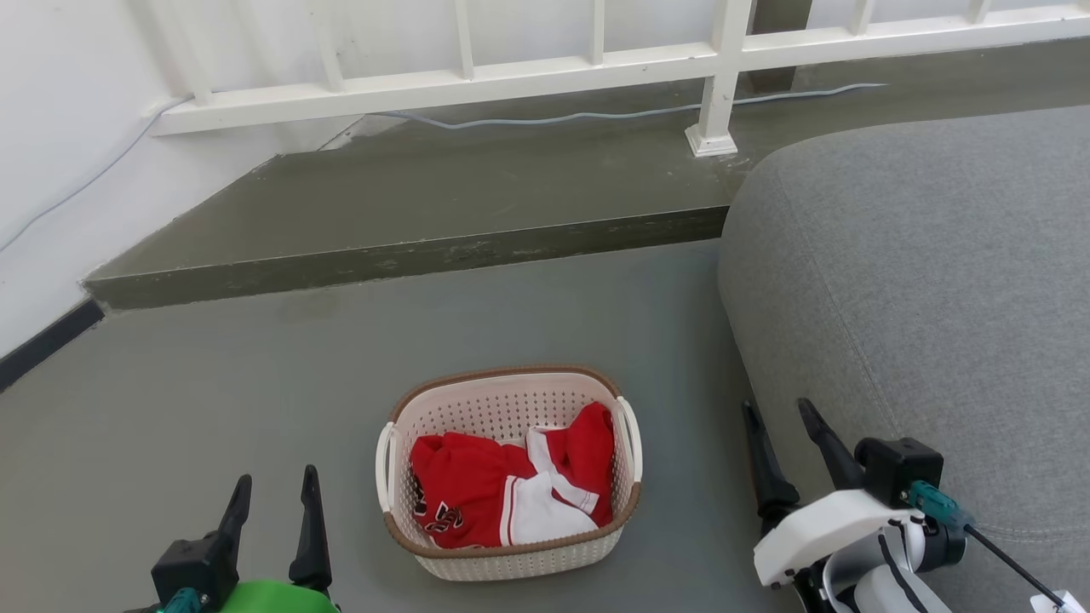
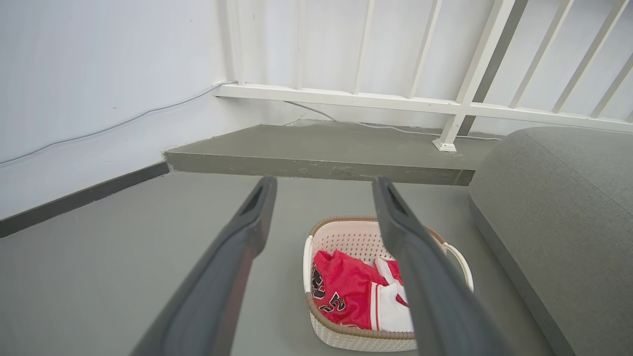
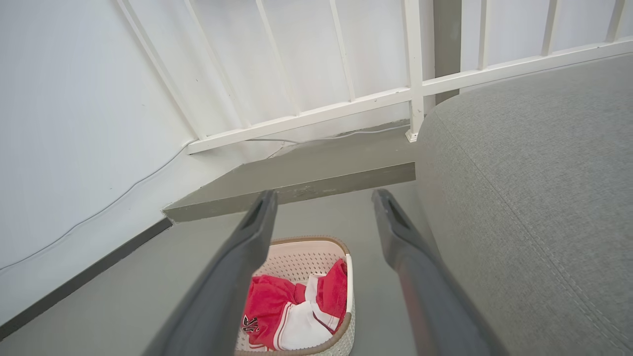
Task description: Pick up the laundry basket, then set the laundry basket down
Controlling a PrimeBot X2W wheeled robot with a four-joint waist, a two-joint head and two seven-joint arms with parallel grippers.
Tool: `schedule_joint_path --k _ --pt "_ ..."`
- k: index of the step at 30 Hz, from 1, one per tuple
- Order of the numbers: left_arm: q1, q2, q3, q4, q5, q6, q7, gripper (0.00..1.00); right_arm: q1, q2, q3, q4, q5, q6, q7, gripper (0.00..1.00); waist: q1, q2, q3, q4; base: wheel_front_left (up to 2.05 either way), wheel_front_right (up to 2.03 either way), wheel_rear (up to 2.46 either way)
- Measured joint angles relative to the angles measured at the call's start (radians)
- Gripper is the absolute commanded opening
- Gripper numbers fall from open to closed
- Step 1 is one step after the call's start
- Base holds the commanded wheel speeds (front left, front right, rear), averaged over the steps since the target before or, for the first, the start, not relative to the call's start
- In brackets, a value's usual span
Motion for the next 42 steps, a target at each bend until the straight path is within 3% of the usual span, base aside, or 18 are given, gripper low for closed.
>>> schedule_joint_path --k 4,5,16,42 --pt "0.008 -0.001 0.004 -0.012 0.006 0.000 0.000 1.00 0.013 0.001 -0.005 -0.005 -0.014 -0.001 0.000 1.00 0.0000 0.0000 0.000 0.000 0.00 0.00 0.00" --pt "0.008 -0.001 0.005 -0.011 0.006 0.000 0.000 0.00 0.013 0.001 -0.004 -0.002 -0.016 -0.001 0.000 0.00 0.0000 0.0000 0.000 0.000 0.00 0.00 0.00" --pt "0.018 -0.015 0.008 0.046 -0.032 -0.002 0.018 0.00 0.056 0.007 -0.012 0.035 0.027 0.009 0.007 0.00 0.0000 0.0000 0.002 0.003 0.00 0.00 0.00" --pt "-0.010 -0.015 0.070 0.063 -0.357 -0.043 0.120 0.00 0.051 0.014 -0.119 0.015 0.345 0.055 0.083 0.00 0.0000 0.0000 0.013 0.020 0.00 0.00 0.00"
